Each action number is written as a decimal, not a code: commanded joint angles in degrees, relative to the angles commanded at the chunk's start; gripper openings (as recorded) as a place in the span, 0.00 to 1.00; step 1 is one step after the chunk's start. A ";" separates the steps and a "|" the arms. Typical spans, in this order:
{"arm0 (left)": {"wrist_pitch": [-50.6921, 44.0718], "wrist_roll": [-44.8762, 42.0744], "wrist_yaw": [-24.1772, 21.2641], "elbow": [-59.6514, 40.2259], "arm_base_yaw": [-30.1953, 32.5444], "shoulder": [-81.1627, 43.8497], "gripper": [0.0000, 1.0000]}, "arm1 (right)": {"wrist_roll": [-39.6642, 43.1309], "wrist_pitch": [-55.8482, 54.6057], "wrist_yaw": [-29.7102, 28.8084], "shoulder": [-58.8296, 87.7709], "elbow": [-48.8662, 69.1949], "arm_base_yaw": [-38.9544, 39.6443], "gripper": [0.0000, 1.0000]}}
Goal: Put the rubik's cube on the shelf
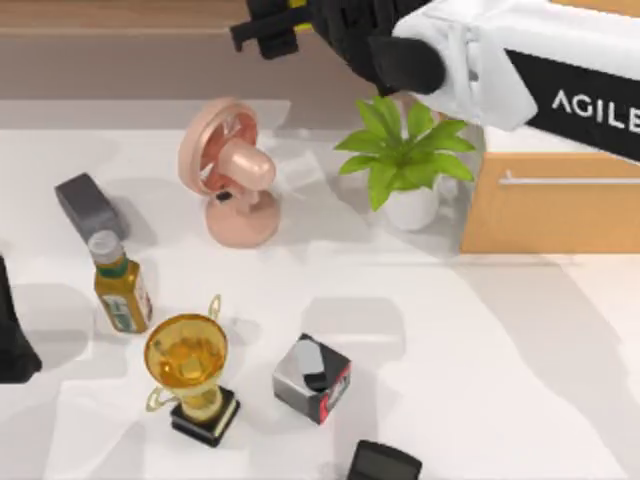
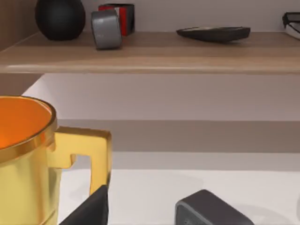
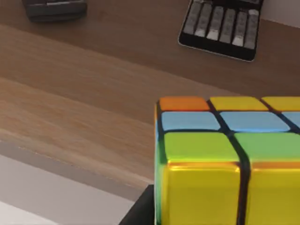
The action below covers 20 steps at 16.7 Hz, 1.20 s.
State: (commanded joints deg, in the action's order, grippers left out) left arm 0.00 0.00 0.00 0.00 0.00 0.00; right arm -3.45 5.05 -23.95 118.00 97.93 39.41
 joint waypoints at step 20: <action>0.00 0.00 0.00 0.00 0.00 0.00 1.00 | 8.77 -59.02 -24.90 17.25 -8.74 7.31 0.00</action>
State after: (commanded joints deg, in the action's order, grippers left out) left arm 0.00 0.00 0.00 0.00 0.00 0.00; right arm 5.32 -53.96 -48.84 135.26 89.19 46.71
